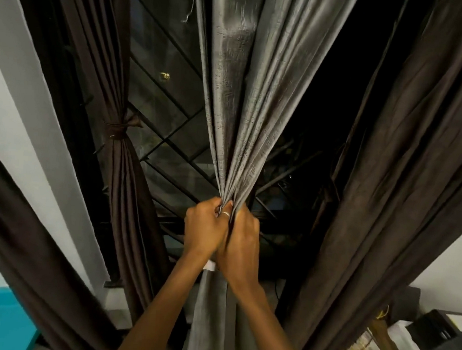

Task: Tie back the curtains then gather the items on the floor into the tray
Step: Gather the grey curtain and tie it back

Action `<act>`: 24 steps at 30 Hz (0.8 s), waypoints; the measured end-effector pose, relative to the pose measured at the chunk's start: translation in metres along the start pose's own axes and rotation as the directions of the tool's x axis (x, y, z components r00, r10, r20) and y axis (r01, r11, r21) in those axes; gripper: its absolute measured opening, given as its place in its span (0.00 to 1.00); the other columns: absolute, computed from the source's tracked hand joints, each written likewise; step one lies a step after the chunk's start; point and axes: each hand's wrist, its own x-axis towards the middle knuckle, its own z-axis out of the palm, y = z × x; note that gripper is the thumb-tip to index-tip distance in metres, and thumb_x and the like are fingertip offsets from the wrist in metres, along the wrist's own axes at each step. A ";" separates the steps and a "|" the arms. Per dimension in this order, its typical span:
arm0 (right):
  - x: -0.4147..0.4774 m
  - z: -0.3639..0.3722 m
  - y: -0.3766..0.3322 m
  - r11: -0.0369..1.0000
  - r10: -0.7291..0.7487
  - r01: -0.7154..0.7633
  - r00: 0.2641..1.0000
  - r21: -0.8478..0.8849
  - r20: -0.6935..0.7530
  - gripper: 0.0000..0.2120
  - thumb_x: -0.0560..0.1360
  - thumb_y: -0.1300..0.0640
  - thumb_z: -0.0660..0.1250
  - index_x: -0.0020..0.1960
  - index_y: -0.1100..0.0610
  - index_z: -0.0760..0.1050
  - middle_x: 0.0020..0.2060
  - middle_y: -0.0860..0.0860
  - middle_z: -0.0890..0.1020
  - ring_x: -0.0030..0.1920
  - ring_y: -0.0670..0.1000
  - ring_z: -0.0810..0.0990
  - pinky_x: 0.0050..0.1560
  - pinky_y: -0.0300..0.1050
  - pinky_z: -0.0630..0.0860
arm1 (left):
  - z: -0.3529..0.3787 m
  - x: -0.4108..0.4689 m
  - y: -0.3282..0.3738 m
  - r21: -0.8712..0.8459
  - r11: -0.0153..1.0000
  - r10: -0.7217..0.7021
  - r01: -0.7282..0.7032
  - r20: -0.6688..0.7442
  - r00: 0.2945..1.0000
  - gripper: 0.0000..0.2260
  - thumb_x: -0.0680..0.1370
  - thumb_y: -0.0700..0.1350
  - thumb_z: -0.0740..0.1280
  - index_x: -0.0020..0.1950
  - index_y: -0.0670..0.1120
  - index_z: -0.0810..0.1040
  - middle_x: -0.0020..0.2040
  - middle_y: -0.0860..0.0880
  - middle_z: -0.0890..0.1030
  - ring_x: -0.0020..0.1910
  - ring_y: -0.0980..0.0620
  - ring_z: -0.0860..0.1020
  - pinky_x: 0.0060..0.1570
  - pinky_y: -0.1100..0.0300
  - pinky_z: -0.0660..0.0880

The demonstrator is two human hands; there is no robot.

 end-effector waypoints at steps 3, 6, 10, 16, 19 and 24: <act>0.000 0.000 0.002 0.998 -0.054 0.052 0.997 0.025 0.048 0.28 0.82 0.41 0.58 0.78 0.53 0.63 0.68 0.44 0.75 0.67 0.44 0.70 0.65 0.29 0.65 | -0.002 -0.001 0.002 -0.029 0.999 -0.032 0.034 0.082 0.996 0.19 0.82 0.49 0.65 0.32 0.48 0.70 0.26 0.52 0.74 0.26 0.57 0.73 0.32 0.55 0.72; -0.001 0.005 0.010 0.998 -0.054 0.052 0.996 0.035 0.072 0.33 0.80 0.42 0.62 0.80 0.55 0.59 0.72 0.45 0.72 0.72 0.44 0.66 0.70 0.35 0.66 | -0.007 -0.005 0.005 -0.103 0.993 -0.042 0.061 0.173 0.984 0.15 0.82 0.45 0.64 0.35 0.48 0.76 0.27 0.53 0.77 0.28 0.57 0.76 0.33 0.57 0.74; -0.002 0.013 0.021 0.999 -0.029 0.024 0.990 0.042 0.139 0.37 0.77 0.43 0.66 0.80 0.57 0.58 0.75 0.51 0.69 0.76 0.49 0.66 0.73 0.51 0.69 | -0.008 -0.008 0.019 -0.178 0.968 -0.126 0.176 0.260 0.957 0.15 0.78 0.61 0.66 0.47 0.51 0.83 0.39 0.54 0.85 0.42 0.56 0.84 0.46 0.58 0.80; -0.007 0.003 0.013 0.988 -0.093 0.058 0.963 0.144 0.253 0.28 0.78 0.51 0.65 0.76 0.58 0.66 0.75 0.51 0.70 0.78 0.50 0.63 0.75 0.50 0.67 | 0.008 0.005 0.026 0.091 0.964 -0.247 0.249 -0.039 0.968 0.22 0.74 0.67 0.65 0.46 0.47 0.80 0.43 0.46 0.84 0.45 0.42 0.82 0.49 0.48 0.81; 0.003 -0.011 0.015 0.978 -0.132 0.074 0.945 0.197 0.300 0.31 0.78 0.59 0.66 0.80 0.52 0.62 0.78 0.43 0.64 0.80 0.40 0.54 0.79 0.43 0.60 | 0.005 0.009 0.019 0.015 0.969 -0.247 0.247 -0.035 0.968 0.19 0.76 0.64 0.65 0.40 0.49 0.79 0.35 0.50 0.82 0.38 0.47 0.82 0.41 0.52 0.80; 0.027 -0.033 0.031 0.963 -0.094 -0.006 0.930 0.271 0.355 0.33 0.75 0.68 0.63 0.78 0.50 0.67 0.76 0.43 0.70 0.75 0.37 0.65 0.73 0.37 0.68 | 0.003 0.014 0.006 -0.065 0.982 -0.177 0.177 0.001 0.984 0.22 0.77 0.65 0.65 0.34 0.48 0.77 0.29 0.51 0.78 0.31 0.50 0.79 0.31 0.54 0.74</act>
